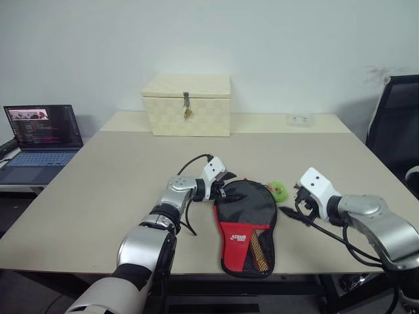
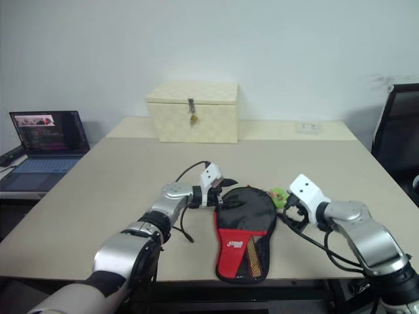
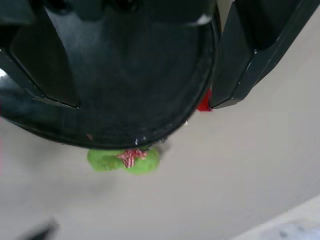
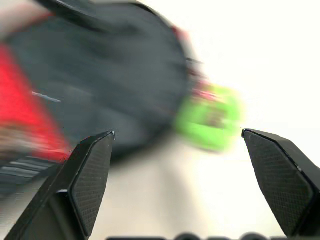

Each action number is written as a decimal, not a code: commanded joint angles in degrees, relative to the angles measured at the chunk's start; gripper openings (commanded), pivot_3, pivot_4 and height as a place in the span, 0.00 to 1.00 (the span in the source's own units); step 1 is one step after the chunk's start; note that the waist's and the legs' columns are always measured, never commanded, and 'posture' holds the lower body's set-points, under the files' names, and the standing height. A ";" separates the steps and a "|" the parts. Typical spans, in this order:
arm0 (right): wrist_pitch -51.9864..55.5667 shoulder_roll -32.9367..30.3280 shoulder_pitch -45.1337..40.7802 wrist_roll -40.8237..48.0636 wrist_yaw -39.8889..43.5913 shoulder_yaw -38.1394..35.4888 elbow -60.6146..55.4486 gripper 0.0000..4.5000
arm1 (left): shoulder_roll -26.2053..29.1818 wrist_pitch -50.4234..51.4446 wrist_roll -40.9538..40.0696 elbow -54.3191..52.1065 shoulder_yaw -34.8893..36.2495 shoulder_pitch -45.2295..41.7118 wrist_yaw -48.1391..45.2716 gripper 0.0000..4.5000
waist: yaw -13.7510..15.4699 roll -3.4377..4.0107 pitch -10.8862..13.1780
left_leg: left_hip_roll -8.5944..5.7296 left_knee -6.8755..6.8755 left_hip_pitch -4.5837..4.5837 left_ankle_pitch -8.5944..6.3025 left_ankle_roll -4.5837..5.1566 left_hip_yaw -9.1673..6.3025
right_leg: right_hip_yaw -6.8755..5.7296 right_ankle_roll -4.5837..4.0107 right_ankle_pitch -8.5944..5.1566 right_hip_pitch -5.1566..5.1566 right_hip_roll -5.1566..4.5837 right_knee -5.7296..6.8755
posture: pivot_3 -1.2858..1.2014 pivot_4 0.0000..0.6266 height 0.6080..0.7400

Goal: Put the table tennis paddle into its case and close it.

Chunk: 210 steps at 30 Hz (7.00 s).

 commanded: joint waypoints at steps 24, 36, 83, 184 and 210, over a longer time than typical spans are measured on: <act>-31.34 9.48 -11.10 -23.56 -0.51 9.35 30.68 0.35 | -1.16 0.71 2.35 -2.09 -5.14 1.83 -3.17 1.00 | -0.58 0.03 0.03 | 0.03 0.02 0.07 0.01 -0.01 0.06 | 0.08 -0.29 0.17 0.00 0.02 0.08 | 0.52 0.24 1.00; -30.69 0.47 -4.99 -22.36 6.82 5.00 20.38 0.01 | -1.42 1.01 3.56 -1.65 -7.04 2.23 -3.35 1.00 | 0.02 0.03 0.03 | 0.01 0.01 0.06 0.01 -0.01 0.06 | 0.06 -0.29 0.16 0.02 0.01 0.06 | 0.52 0.24 1.00; 11.43 -16.00 25.87 16.57 18.87 -7.00 -42.05 0.16 | -6.16 0.67 2.93 -1.50 -6.87 1.13 0.64 1.00 | 0.47 -0.01 0.02 | -0.02 0.06 0.25 0.00 -0.03 -0.14 | -0.09 0.12 0.02 0.57 -0.03 -0.43 | 0.52 0.24 1.00; 13.22 9.80 -9.61 6.97 6.91 -9.26 1.47 0.99 | 10.80 10.14 -12.90 -32.15 -12.35 12.13 -17.57 1.00 | 0.55 0.83 0.64 | 0.69 -0.05 -0.22 0.00 -0.01 0.08 | 0.05 -0.67 0.24 -0.21 0.34 -0.13 | 0.52 0.24 1.00; 5.25 -8.03 18.64 8.38 9.47 -2.01 -15.61 0.99 | 1.31 -4.02 -3.05 -7.64 -12.55 4.84 -16.39 1.00 | -0.24 0.70 0.73 | 0.22 0.11 -0.27 -0.03 0.05 0.00 | 0.03 -0.17 0.08 -0.16 0.28 -0.14 | 0.52 0.24 1.00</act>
